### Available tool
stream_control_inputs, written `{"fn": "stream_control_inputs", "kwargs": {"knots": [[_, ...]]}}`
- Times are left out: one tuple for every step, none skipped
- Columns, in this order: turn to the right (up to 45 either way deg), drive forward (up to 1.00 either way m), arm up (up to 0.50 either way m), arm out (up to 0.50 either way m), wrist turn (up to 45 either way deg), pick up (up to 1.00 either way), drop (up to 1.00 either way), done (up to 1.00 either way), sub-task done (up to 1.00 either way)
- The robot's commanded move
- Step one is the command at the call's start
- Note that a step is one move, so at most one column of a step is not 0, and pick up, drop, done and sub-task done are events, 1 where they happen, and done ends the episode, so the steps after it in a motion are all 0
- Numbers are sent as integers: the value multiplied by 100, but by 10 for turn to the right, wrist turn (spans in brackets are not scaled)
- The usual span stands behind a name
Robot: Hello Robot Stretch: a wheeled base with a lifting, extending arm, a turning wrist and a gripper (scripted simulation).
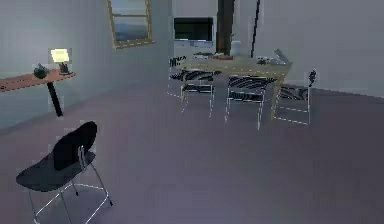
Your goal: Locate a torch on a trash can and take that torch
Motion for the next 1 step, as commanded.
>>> {"fn": "stream_control_inputs", "kwargs": {"knots": [[30,0,0,0,0,0,0,0,0]]}}
